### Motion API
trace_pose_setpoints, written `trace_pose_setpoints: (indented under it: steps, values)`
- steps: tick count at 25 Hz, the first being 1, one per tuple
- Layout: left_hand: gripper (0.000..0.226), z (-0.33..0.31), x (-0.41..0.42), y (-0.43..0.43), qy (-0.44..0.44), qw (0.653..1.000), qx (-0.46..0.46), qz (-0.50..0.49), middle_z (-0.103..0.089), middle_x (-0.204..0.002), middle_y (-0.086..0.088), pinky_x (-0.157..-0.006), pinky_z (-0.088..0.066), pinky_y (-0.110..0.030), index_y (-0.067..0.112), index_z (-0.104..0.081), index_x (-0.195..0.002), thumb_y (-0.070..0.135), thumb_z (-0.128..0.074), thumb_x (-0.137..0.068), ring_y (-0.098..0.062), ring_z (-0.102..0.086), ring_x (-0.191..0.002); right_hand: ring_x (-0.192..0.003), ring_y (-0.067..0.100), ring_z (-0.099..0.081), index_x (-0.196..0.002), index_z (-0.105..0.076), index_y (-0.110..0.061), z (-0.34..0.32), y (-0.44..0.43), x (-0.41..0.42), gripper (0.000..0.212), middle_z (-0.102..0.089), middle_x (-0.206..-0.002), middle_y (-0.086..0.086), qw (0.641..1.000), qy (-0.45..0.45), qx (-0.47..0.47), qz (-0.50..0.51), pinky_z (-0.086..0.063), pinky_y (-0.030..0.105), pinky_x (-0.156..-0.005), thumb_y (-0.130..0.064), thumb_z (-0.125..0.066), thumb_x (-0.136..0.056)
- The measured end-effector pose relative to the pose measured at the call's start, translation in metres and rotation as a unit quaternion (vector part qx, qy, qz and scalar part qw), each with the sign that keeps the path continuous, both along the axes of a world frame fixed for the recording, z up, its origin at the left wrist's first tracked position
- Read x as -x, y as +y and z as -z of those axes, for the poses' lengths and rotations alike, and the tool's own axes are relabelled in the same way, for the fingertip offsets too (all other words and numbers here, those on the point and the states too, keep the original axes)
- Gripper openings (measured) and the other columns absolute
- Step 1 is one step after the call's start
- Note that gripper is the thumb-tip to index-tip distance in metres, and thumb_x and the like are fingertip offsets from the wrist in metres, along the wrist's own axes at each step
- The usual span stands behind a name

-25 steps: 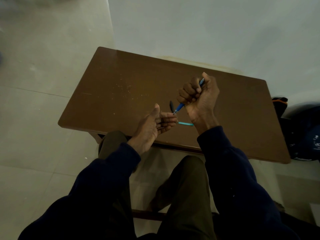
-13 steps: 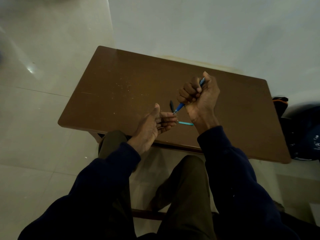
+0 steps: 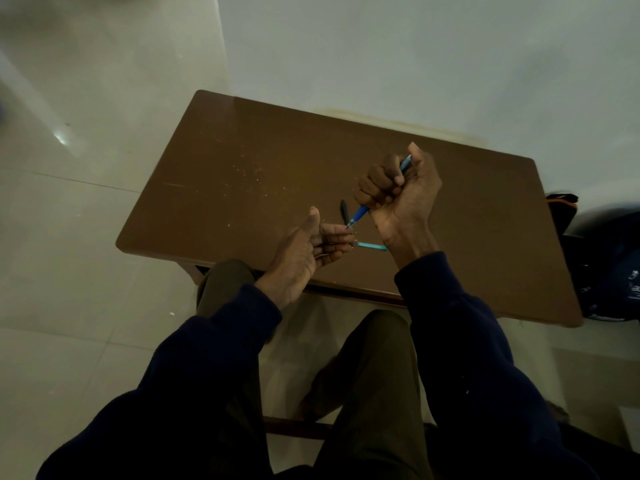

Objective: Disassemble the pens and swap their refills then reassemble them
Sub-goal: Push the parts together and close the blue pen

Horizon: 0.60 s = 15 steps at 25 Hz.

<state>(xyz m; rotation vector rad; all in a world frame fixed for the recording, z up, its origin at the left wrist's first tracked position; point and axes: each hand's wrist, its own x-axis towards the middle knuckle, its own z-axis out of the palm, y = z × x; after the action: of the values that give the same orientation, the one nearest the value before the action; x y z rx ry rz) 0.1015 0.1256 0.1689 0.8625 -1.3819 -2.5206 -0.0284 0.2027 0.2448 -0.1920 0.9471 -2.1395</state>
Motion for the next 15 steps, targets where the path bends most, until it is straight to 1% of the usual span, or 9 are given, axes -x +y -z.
trace_pose_setpoints:
  steps: [3, 11, 15]
  values:
    - [0.061, -0.0002, -0.0004, 0.0002, -0.001, 1.0, -0.001, 0.0, -0.079, -0.101, -0.009, -0.076, -0.058, -0.022, 0.009, -0.074, -0.101, 0.052, -0.032, -0.106, -0.015, -0.075, -0.091, -0.049, 0.012, -0.005, -0.053, -0.028, -0.017, 0.0001, 0.0002, -0.0002, 0.053, -0.007, -0.053, -0.003, 1.0, 0.002, -0.003, 0.0, -0.008, 0.027, -0.048, -0.035, -0.027, -0.103]
    - [0.062, 0.0007, -0.001, -0.0003, 0.003, 1.0, -0.001, 0.001, -0.079, -0.101, -0.01, -0.076, -0.058, -0.022, 0.009, -0.075, -0.1, 0.053, -0.031, -0.107, -0.015, -0.075, -0.09, -0.047, 0.011, -0.004, -0.051, -0.029, -0.017, 0.002, 0.0, 0.0006, 0.058, -0.007, -0.052, -0.003, 1.0, -0.003, 0.0, -0.002, -0.007, 0.026, -0.048, -0.041, -0.027, -0.104]
    - [0.062, 0.0021, -0.0014, -0.0012, 0.003, 1.0, 0.0, -0.003, -0.079, -0.102, -0.01, -0.078, -0.059, -0.022, 0.01, -0.076, -0.099, 0.053, -0.032, -0.107, -0.015, -0.075, -0.091, -0.047, 0.011, -0.005, -0.051, -0.03, -0.017, 0.002, 0.0, 0.0002, 0.062, -0.007, -0.052, -0.002, 1.0, -0.004, 0.003, -0.006, -0.007, 0.026, -0.048, -0.047, -0.027, -0.104]
